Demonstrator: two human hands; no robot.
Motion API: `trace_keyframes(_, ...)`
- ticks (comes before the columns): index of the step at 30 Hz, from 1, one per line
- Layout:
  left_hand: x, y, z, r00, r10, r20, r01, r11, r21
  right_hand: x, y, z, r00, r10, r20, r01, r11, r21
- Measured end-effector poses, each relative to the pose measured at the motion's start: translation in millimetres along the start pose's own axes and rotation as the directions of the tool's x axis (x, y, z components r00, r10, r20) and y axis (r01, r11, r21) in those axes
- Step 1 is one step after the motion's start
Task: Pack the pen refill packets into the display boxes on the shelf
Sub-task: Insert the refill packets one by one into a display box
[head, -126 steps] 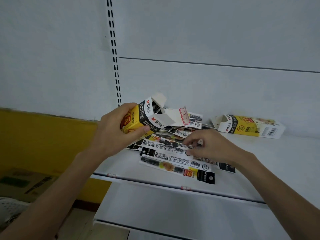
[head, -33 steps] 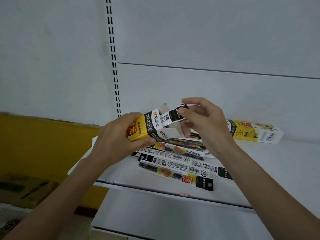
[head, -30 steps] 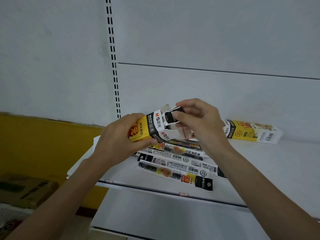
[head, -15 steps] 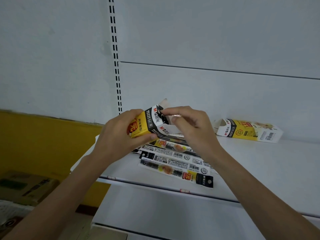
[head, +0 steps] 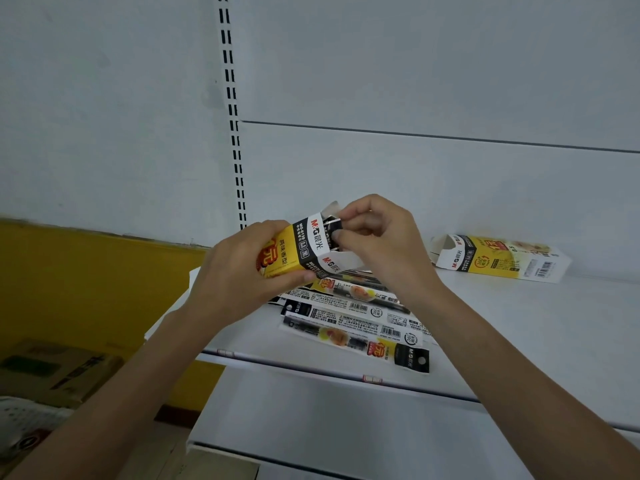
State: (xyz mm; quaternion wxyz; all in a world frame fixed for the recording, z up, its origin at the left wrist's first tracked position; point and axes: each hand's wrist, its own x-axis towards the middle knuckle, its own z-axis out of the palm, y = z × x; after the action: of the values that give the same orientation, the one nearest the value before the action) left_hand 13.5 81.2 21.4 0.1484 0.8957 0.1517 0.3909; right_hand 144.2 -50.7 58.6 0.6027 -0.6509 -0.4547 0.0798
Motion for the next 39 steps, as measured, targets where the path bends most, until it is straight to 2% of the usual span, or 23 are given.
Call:
trace_keyframes(8, -0.9, -3.9, 2.1, 1.0, 0.007, 0.008, -0.008, 1.0, 0.007, 6.5, -0.6, 1.5, 0.978, 0.076, 0.195, -0.065, 0.996, -0.064)
trace_keyframes(10, -0.2, -6.2, -1.5, 1.0, -0.01, -0.004, 0.01, 0.999, -0.032, 7.4, 2.2, -6.2, 0.978, 0.083, 0.192, -0.084, 0.996, -0.003)
trace_keyframes(12, 0.7, -9.3, -6.7, 1.0, -0.016, -0.026, 0.015, 0.998, -0.054, 8.4, 9.5, -19.0, 0.991, 0.058, 0.12, -0.057, 0.998, -0.014)
trace_keyframes(14, 0.5, -12.8, -11.5, 0.998, -0.022, -0.051, 0.019, 0.998, -0.059, 4.7, 22.2, -30.7, 0.997, 0.022, 0.068, -0.01, 0.985, -0.172)
trace_keyframes(15, 0.4, -14.5, -13.3, 0.998, -0.029, -0.062, 0.026, 0.998, -0.053, 1.0, 29.1, -33.2, 0.996, 0.022, 0.088, 0.001, 0.967, -0.254)
trace_keyframes(17, -0.4, -17.0, -14.7, 0.996, -0.035, -0.083, 0.032, 0.999, -0.038, -8.5, 44.5, -29.4, 0.971, 0.078, 0.227, 0.013, 0.926, -0.376)
trace_keyframes(19, -0.2, -16.6, -14.9, 0.995, -0.043, -0.092, 0.04, 0.998, -0.04, -16.5, 57.6, -20.0, 0.917, 0.115, 0.383, 0.106, 0.853, -0.51)
trace_keyframes(21, 0.3, -15.4, -15.3, 0.995, -0.046, -0.09, 0.042, 0.998, -0.046, -16.6, 65.1, -14.2, 0.896, 0.093, 0.435, 0.199, 0.791, -0.578)
trace_keyframes(26, -0.2, -17.9, -17.0, 0.996, -0.049, -0.081, 0.043, 0.997, -0.071, -8.8, 62.3, -25.0, 0.878, 0.09, 0.471, 0.274, 0.712, -0.646)
trace_keyframes(32, -2.0, -15.8, -13.4, 0.996, -0.052, -0.07, 0.046, 0.996, -0.078, -2.9, 66.6, -45.0, 0.931, 0.016, 0.364, 0.281, 0.604, -0.745)
trace_keyframes(36, -4.2, -13.3, -8.5, 0.999, -0.043, -0.033, 0.04, 0.993, -0.108, -6.6, 72.5, -42.7, 0.881, 0.084, 0.465, 0.337, 0.58, -0.742)
trace_keyframes(39, -3.8, -12.7, -7.4, 0.999, -0.032, -0.018, 0.03, 0.995, -0.093, -7.3, 69.7, -39.5, 0.891, 0.085, 0.447, 0.318, 0.587, -0.745)
